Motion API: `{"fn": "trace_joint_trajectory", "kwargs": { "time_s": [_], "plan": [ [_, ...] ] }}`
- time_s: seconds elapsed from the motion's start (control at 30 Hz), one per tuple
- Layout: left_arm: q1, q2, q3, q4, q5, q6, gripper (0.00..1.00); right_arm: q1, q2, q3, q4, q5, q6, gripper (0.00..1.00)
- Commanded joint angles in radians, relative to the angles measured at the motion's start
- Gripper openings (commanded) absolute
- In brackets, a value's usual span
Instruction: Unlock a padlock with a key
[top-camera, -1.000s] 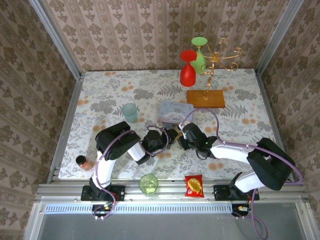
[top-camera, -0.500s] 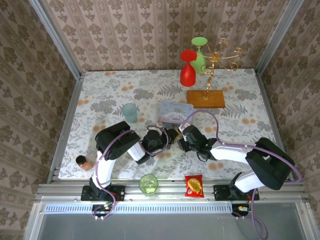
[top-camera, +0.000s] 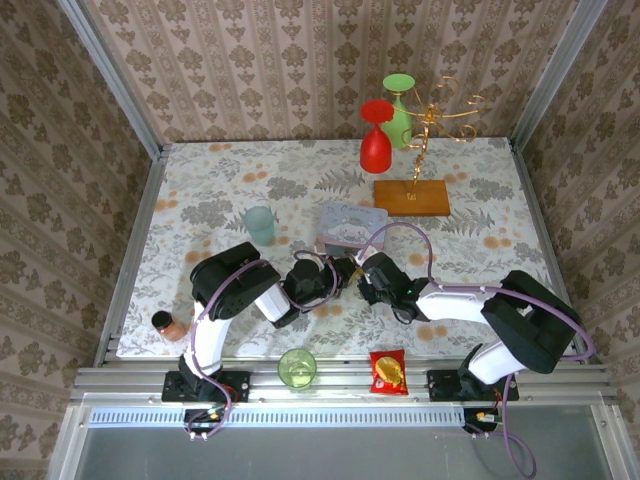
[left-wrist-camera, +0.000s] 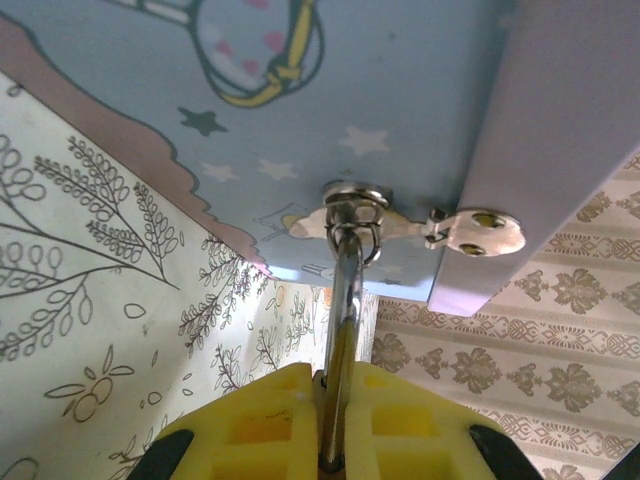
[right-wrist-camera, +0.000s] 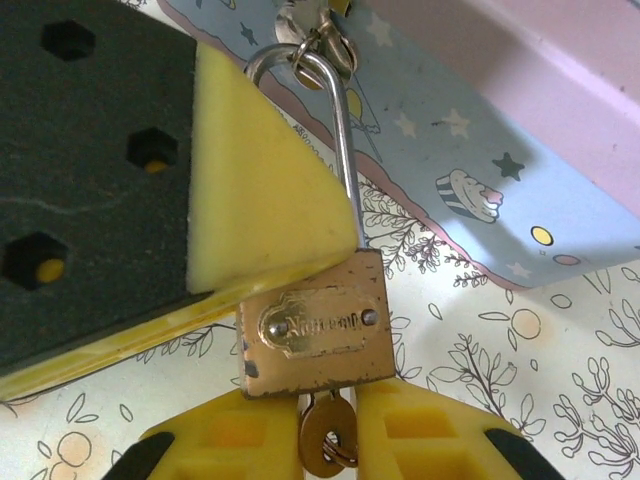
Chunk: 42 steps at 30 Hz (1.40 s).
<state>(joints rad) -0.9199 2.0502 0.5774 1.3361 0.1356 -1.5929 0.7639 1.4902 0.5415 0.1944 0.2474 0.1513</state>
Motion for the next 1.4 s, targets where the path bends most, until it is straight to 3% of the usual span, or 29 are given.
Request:
{"fn": "trace_joint_trajectory", "kwargs": {
  "time_s": [0.0, 0.07, 0.17, 0.5, 0.63, 0.87, 1.0, 1.2, 1.37],
  "plan": [
    [-0.005, -0.009, -0.007, -0.032, 0.055, -0.020, 0.00, 0.008, -0.012, -0.012, 0.095, -0.044, -0.019, 0.14],
    [-0.004, -0.009, -0.008, -0.033, 0.058, -0.009, 0.00, 0.008, -0.025, -0.026, 0.109, -0.099, -0.015, 0.12],
    [-0.002, -0.006, -0.009, -0.034, 0.065, -0.001, 0.09, -0.015, -0.037, -0.040, 0.128, -0.235, 0.026, 0.11],
    [0.030, -0.025, -0.061, -0.041, 0.058, 0.086, 0.18, -0.110, -0.072, -0.141, 0.222, -0.468, 0.229, 0.08],
    [0.041, -0.027, -0.079, -0.051, 0.055, 0.122, 0.24, -0.144, -0.089, -0.179, 0.257, -0.501, 0.280, 0.08],
    [0.049, -0.102, -0.079, -0.236, 0.032, 0.259, 0.24, -0.220, -0.091, -0.218, 0.308, -0.602, 0.339, 0.08],
    [0.046, -0.170, -0.031, -0.445, 0.024, 0.390, 0.11, -0.234, -0.091, -0.238, 0.359, -0.642, 0.376, 0.07],
    [0.051, -0.148, -0.008, -0.467, 0.027, 0.425, 0.24, -0.269, -0.066, -0.240, 0.402, -0.732, 0.424, 0.09],
    [0.058, -0.172, -0.015, -0.437, 0.004, 0.438, 0.23, -0.270, -0.056, -0.215, 0.274, -0.670, 0.391, 0.11]
  ]
}}
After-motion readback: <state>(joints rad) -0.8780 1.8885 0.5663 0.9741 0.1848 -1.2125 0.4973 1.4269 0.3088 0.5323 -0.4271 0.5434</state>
